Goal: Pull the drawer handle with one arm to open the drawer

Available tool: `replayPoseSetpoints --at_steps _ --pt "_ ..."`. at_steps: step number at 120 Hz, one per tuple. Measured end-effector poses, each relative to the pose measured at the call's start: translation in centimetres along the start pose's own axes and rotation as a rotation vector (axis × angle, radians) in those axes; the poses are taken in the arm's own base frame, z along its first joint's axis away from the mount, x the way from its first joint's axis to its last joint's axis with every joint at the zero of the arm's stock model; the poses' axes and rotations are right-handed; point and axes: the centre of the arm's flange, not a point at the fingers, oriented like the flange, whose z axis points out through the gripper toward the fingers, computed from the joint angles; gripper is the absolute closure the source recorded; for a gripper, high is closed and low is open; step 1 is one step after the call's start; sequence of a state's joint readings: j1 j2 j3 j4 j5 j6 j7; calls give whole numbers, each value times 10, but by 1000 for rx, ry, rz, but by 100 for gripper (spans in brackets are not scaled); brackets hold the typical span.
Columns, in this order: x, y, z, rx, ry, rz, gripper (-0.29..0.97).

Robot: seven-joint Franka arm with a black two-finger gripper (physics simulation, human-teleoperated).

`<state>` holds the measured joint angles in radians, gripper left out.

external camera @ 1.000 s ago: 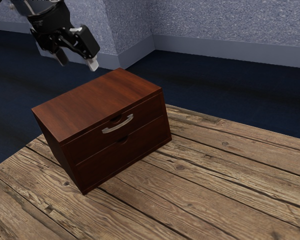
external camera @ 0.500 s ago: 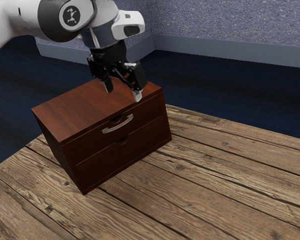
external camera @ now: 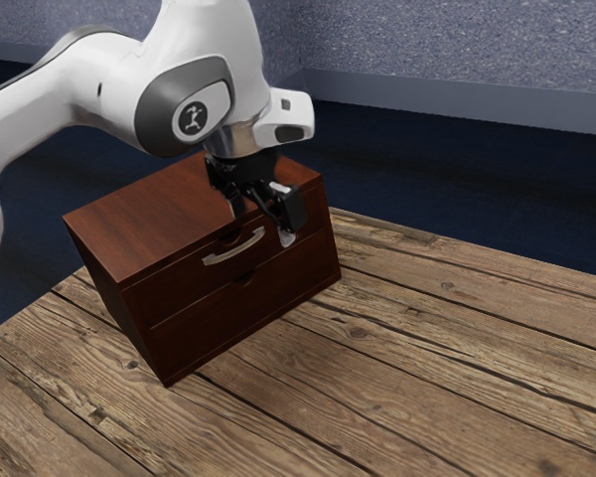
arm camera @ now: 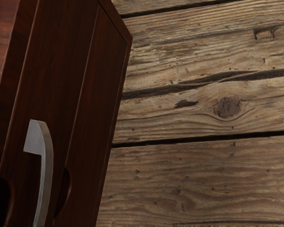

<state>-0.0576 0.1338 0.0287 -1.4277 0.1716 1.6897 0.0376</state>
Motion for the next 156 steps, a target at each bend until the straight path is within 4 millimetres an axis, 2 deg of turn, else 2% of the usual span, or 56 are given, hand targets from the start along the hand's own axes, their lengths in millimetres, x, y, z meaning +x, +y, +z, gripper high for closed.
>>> replayPoseSetpoints --at_steps 15,37,79,156 --pt "-5 -6 5 42 28 46 0" --pt "-11 -2 26 75 32 122 1" --pt "-19 0 33 89 68 192 13" --pt "-34 -23 50 93 44 198 16"
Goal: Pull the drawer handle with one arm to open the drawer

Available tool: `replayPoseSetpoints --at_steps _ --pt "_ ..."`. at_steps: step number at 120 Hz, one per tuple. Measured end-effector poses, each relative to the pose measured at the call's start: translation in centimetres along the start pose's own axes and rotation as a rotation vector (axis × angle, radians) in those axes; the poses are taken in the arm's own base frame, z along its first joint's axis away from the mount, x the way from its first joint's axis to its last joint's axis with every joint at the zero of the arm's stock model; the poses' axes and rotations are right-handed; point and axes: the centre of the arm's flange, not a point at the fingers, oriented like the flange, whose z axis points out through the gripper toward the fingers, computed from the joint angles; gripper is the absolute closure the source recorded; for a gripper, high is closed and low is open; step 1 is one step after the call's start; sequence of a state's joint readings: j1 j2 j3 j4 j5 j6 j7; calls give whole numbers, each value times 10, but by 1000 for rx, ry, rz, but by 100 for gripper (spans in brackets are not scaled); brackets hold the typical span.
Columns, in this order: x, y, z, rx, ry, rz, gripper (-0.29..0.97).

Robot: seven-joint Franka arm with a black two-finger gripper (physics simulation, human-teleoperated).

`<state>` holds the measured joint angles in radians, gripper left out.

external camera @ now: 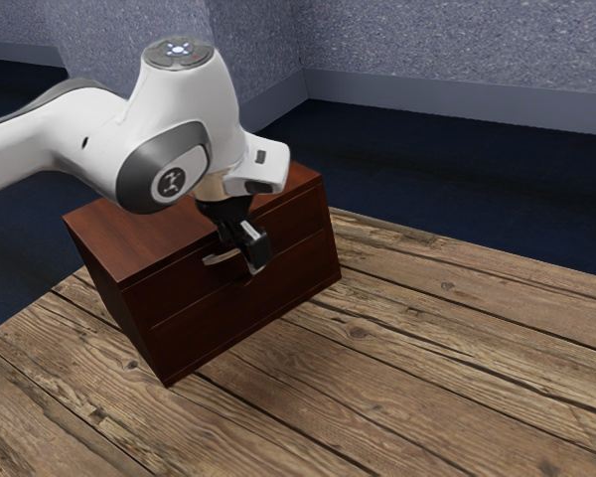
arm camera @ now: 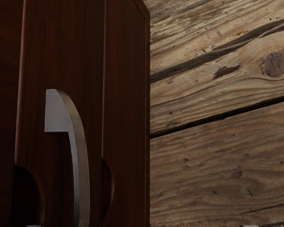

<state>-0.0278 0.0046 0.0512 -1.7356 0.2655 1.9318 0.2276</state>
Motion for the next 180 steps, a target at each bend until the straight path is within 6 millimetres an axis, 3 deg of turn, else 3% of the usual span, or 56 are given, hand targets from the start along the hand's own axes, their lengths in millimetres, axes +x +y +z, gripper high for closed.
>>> replayPoseSetpoints --at_steps 34,57,123,180 --pt "-3 0 13 -4 -15 0 15" --pt "0 3 14 -2 -4 4 24" --pt "0 -1 11 4 6 -16 73" --pt "-1 7 11 8 6 -25 78"
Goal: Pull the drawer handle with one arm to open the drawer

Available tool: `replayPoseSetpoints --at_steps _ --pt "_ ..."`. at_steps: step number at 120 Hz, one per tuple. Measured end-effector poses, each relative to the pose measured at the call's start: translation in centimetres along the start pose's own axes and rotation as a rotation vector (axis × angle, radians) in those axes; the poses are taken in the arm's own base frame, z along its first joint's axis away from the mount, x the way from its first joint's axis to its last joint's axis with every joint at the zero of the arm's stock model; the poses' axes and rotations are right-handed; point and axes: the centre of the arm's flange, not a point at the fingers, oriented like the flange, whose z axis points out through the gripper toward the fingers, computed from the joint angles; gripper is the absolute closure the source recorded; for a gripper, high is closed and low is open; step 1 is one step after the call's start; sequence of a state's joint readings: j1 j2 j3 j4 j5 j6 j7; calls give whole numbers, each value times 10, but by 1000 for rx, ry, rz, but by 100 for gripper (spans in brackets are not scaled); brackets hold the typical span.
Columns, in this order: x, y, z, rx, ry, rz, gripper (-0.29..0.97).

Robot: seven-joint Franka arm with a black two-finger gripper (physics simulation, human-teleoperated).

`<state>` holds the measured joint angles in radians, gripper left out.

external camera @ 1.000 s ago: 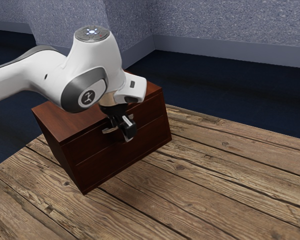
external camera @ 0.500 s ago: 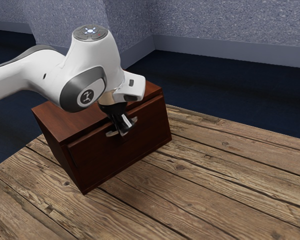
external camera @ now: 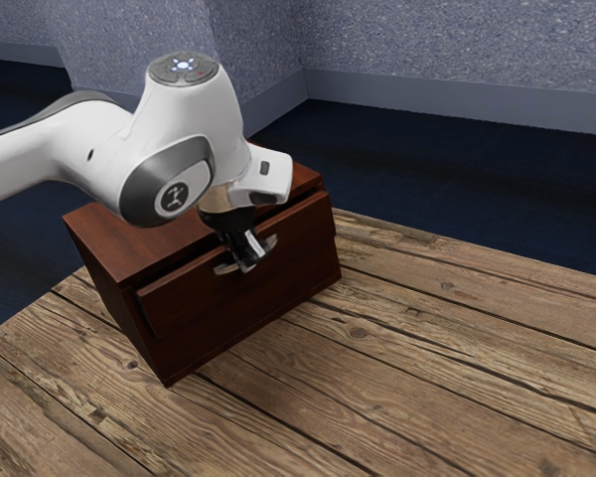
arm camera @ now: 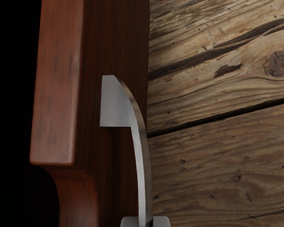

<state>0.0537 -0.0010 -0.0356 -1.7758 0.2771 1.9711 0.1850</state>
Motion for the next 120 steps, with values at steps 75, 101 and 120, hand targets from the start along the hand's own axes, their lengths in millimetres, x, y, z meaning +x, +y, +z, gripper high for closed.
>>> replayPoseSetpoints --at_steps 75,101,120 --pt "3 99 -31 -18 44 143 79" --pt "1 109 -33 -19 50 153 79" --pt "-1 118 -37 -19 56 161 79"
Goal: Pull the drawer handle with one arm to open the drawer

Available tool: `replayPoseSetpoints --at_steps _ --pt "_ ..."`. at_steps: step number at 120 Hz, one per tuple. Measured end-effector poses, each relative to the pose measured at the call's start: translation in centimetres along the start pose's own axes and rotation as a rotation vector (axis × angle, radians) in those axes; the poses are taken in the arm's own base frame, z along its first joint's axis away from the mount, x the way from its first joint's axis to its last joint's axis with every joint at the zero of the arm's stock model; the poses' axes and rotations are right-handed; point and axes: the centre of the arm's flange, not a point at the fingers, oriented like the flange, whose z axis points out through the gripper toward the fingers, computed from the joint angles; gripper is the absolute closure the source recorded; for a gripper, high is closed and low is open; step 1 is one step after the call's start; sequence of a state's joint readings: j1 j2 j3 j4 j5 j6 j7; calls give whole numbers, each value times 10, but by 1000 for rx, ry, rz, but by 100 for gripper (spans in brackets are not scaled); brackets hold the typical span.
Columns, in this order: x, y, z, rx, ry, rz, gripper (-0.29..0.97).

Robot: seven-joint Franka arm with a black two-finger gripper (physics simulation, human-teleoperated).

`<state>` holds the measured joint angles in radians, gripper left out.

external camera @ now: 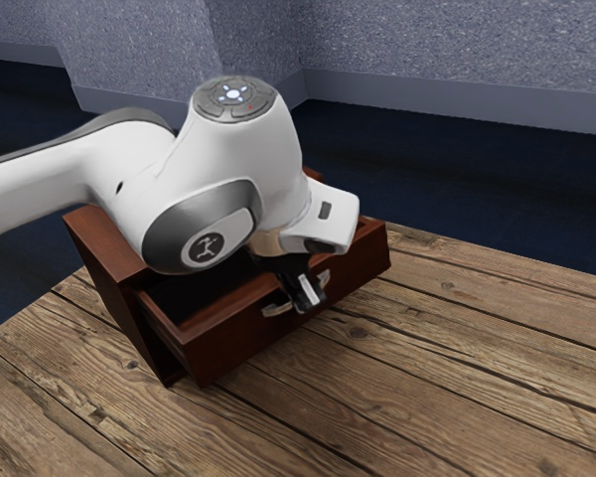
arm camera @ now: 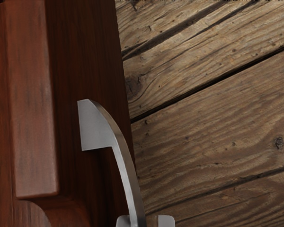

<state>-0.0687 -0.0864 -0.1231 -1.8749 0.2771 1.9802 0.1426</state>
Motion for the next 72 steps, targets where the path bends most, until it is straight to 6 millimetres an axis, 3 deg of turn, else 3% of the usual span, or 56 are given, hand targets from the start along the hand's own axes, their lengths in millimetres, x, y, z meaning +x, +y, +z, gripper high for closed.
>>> replayPoseSetpoints --at_steps 72 --pt "0 31 -9 1 10 24 79"
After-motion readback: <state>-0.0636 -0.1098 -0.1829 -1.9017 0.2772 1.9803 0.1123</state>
